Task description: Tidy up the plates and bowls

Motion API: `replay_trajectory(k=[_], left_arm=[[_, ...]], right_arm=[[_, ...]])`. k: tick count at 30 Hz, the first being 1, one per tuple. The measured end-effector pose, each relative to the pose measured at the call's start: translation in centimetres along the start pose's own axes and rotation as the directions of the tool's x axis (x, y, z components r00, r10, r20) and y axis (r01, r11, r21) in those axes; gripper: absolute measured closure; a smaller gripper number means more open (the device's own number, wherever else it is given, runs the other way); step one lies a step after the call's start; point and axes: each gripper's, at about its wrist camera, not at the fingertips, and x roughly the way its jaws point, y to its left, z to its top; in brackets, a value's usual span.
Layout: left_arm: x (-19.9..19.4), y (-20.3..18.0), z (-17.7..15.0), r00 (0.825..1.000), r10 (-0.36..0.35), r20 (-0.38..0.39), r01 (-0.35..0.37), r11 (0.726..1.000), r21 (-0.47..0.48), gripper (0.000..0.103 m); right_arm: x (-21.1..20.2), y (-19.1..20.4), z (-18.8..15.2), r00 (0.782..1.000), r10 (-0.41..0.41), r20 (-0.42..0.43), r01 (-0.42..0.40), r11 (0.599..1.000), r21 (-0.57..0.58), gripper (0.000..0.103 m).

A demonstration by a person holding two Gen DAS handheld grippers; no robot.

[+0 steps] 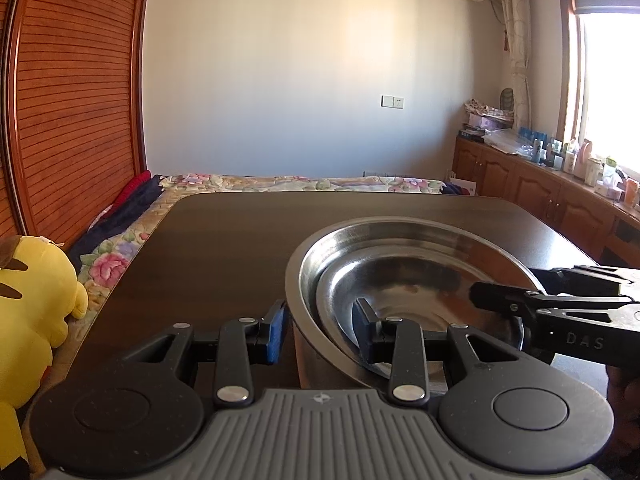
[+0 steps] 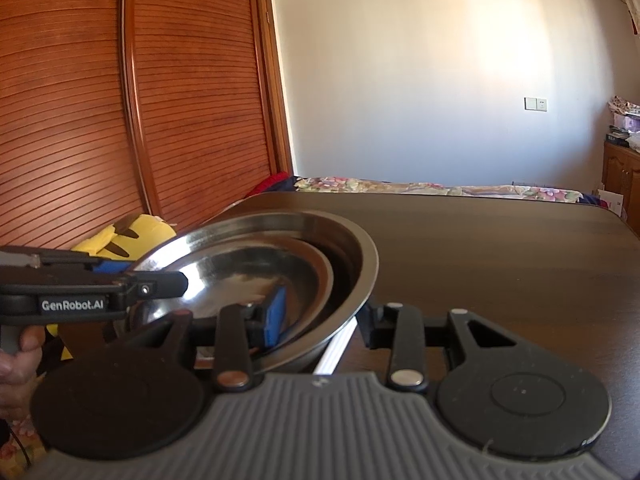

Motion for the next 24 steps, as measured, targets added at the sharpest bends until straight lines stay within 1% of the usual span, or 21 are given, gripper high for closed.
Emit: replay_trajectory(k=[2, 3, 4, 8, 14, 15, 16, 19, 20, 21, 22, 24], left_arm=[[0.0, 0.0, 0.1, 1.000, 0.001, -0.002, -0.001, 1.000, 0.000, 0.064], [0.1, 0.1, 0.1, 1.000, 0.002, -0.002, -0.002, 1.000, 0.000, 0.063], [0.1, 0.0, 0.0, 1.000, 0.005, -0.003, -0.005, 1.000, 0.002, 0.061], [-0.1, -0.3, 0.3, 1.000, 0.021, 0.001, -0.021, 1.000, 0.009, 0.058], [-0.6, -0.3, 0.9, 0.999, 0.045, 0.013, -0.045, 0.999, 0.016, 0.049], [-0.8, -0.3, 1.0, 0.999, 0.049, 0.017, -0.049, 0.999, 0.016, 0.043], [-1.0, -0.3, 1.1, 0.998, 0.054, 0.024, -0.054, 0.998, 0.015, 0.036], [-1.7, -0.5, 1.6, 0.996, 0.069, 0.054, -0.070, 0.997, 0.012, 0.023], [-1.9, -0.7, 1.8, 0.995, 0.074, 0.066, -0.075, 0.997, 0.012, 0.020], [-2.2, -0.8, 1.9, 0.994, 0.078, 0.080, -0.079, 0.997, 0.014, 0.013], [-2.5, -1.0, 2.2, 0.992, 0.079, 0.095, -0.081, 0.997, 0.017, 0.007], [-3.0, -1.6, 2.6, 0.990, 0.080, 0.120, -0.083, 0.996, 0.023, 0.001]], right_arm=[[-0.2, 0.1, 0.0, 1.000, -0.019, 0.004, 0.019, 1.000, -0.011, 0.059], [-0.3, 0.2, 0.0, 0.999, -0.031, 0.009, 0.031, 0.999, -0.019, 0.054], [-0.5, 0.2, 0.1, 0.999, -0.039, 0.015, 0.039, 0.999, -0.023, 0.053], [-0.8, -0.1, 0.4, 0.999, -0.041, 0.025, 0.041, 0.999, -0.016, 0.053], [-1.7, -1.0, 1.2, 0.996, -0.066, 0.061, 0.067, 0.998, -0.009, 0.051], [-1.9, -1.2, 1.2, 0.995, -0.070, 0.068, 0.070, 0.998, -0.004, 0.051], [-2.1, -1.5, 1.3, 0.995, -0.075, 0.073, 0.075, 0.997, 0.003, 0.051], [-2.5, -2.0, 1.4, 0.992, -0.097, 0.081, 0.096, 0.995, 0.012, 0.049], [-2.5, -2.2, 1.4, 0.991, -0.104, 0.083, 0.103, 0.995, 0.013, 0.047], [-2.7, -2.3, 1.4, 0.990, -0.112, 0.087, 0.111, 0.994, 0.016, 0.043], [-2.9, -2.5, 1.4, 0.988, -0.120, 0.092, 0.119, 0.993, 0.018, 0.041], [-3.4, -2.8, 1.5, 0.984, -0.139, 0.108, 0.137, 0.990, 0.024, 0.035]])
